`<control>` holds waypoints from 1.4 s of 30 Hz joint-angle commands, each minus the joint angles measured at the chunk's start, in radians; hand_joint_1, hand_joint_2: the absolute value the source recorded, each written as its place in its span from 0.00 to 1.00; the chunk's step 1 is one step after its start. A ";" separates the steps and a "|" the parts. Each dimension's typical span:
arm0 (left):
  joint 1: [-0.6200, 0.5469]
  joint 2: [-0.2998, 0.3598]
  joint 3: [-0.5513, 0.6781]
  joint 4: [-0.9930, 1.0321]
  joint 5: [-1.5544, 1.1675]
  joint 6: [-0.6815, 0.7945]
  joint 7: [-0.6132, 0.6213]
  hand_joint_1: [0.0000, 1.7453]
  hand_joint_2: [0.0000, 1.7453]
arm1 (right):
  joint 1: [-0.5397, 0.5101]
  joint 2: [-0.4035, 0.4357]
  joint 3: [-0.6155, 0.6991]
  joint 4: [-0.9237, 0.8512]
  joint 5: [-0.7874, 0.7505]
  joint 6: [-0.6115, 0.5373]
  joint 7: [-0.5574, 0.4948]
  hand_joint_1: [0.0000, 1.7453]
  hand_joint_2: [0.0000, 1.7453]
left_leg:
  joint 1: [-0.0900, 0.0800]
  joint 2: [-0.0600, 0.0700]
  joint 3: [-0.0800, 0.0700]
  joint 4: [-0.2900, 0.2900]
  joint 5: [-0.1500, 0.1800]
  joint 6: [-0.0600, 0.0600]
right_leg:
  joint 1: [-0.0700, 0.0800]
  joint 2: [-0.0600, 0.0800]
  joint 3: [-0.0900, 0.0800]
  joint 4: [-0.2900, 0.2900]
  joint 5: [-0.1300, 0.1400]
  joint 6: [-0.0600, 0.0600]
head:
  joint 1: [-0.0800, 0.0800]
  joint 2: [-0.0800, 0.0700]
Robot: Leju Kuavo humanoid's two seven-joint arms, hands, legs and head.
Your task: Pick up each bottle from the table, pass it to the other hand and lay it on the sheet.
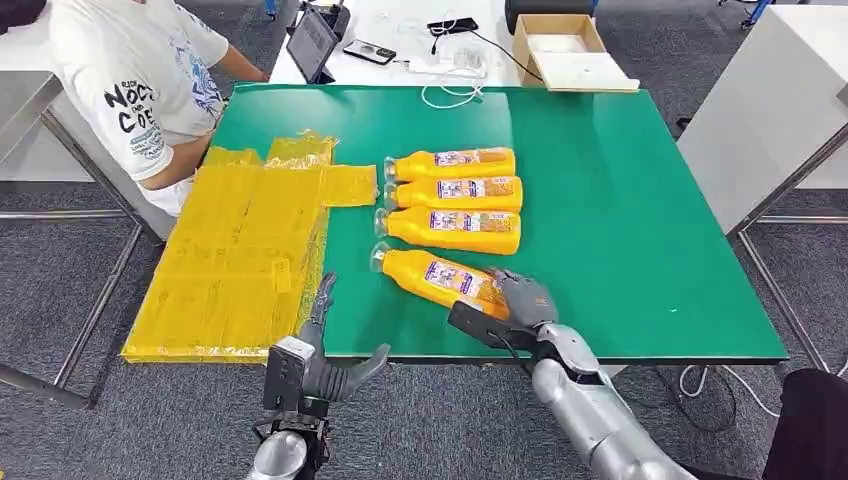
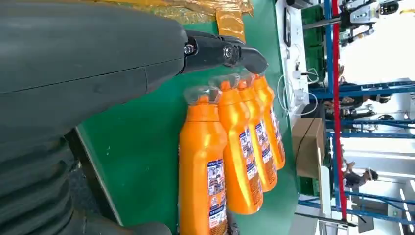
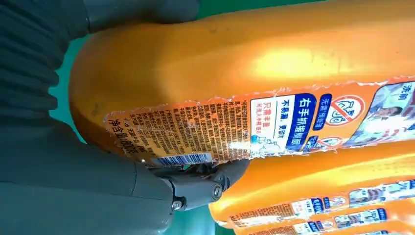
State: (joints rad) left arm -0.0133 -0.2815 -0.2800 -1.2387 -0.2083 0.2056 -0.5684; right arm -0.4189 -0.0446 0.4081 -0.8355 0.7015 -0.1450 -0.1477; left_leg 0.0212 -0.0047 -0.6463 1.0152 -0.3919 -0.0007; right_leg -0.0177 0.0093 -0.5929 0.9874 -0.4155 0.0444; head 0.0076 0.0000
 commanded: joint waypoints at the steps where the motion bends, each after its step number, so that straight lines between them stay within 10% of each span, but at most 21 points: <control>1: -0.015 -0.026 0.007 0.047 0.011 0.002 0.000 0.00 1.00 | 0.064 0.043 -0.090 -0.100 -0.013 -0.071 -0.058 1.00 1.00 | -0.001 0.000 0.003 -0.001 -0.001 0.001 | 0.000 -0.001 0.003 0.000 -0.002 -0.002 | 0.000 0.000; 9: -0.005 -0.021 0.005 0.030 0.016 0.015 -0.009 0.00 1.00 | 0.169 0.089 -0.149 -0.369 -0.052 -0.174 -0.137 1.00 1.00 | 0.000 -0.001 -0.003 0.000 -0.002 0.001 | 0.000 -0.001 -0.002 0.001 -0.002 -0.002 | 0.000 0.000; 18: -0.005 -0.033 0.030 0.005 0.225 -0.061 0.005 0.00 1.00 | 0.355 0.212 -0.260 -0.785 -0.180 -0.553 -0.408 1.00 1.00 | -0.001 -0.005 -0.006 0.000 -0.002 0.001 | -0.001 -0.004 -0.004 0.001 -0.003 -0.002 | 0.000 0.000; 29: -0.035 0.040 -0.074 -0.061 0.558 -0.479 0.167 0.00 1.00 | 0.356 0.204 -0.070 -0.483 -0.150 -0.395 -0.488 1.00 1.00 | 0.000 -0.001 -0.004 -0.001 -0.002 0.000 | 0.001 0.000 -0.003 -0.002 -0.001 -0.002 | 0.000 0.000; 42: -0.032 0.036 -0.067 -0.093 0.643 -0.556 0.187 0.00 1.00 | 0.350 0.263 0.033 -0.225 -0.162 -0.313 -0.509 1.00 1.00 | 0.000 -0.001 -0.003 -0.002 -0.003 0.000 | 0.001 0.000 -0.002 -0.001 -0.002 -0.003 | 0.000 0.000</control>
State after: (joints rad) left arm -0.0226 -0.2701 -0.3285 -1.3348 0.4219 -0.3456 -0.3883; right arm -0.0379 0.1934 0.3632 -1.2855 0.5428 -0.4806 -0.6558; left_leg 0.0213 -0.0079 -0.6557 1.0149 -0.3925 -0.0015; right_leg -0.0177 0.0082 -0.6010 0.9877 -0.4166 0.0442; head 0.0080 0.0000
